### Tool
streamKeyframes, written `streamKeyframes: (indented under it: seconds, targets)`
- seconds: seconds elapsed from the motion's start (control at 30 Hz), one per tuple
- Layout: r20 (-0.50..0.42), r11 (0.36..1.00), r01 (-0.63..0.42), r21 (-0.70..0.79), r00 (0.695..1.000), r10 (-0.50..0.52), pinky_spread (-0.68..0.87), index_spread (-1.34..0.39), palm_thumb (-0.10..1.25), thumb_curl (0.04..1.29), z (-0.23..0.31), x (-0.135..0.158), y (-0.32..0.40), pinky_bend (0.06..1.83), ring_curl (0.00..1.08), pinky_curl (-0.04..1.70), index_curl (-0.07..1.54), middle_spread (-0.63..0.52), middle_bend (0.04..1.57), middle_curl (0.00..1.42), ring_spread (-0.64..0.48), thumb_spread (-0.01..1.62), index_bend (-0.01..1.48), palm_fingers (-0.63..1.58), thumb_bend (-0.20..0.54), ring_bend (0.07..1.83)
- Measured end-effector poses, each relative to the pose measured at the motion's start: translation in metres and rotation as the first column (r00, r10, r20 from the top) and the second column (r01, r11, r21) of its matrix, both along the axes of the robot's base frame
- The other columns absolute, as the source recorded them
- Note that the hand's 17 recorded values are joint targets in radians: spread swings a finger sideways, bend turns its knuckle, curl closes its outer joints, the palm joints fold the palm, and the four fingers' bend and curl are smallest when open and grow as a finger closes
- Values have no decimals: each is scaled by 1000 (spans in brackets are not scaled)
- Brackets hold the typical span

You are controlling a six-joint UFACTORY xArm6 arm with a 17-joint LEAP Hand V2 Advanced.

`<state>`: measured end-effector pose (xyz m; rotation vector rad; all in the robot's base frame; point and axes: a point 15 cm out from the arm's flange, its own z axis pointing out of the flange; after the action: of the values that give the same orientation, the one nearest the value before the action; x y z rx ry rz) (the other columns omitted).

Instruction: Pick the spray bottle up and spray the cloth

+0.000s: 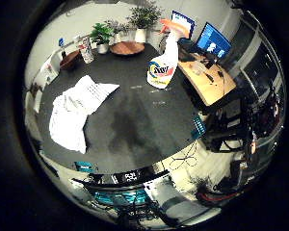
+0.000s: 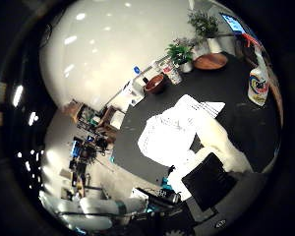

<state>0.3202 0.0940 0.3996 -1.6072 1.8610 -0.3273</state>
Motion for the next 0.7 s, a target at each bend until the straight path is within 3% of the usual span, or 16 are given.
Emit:
streamKeyframes:
  seconds: [0.4, 0.7]
  targets:
    - [13, 1000, -16, 3, 1000, 16, 671, -44, 938, 582, 7, -2, 5, 717, 254, 238, 330, 264, 185, 284, 377, 1091, 179, 173, -17, 210]
    - [107, 1000, 18, -4, 994, -17, 674, -69, 771, 562, 49, -1, -16, 732, 257, 236, 331, 258, 182, 282, 371, 1063, 181, 192, -24, 232]
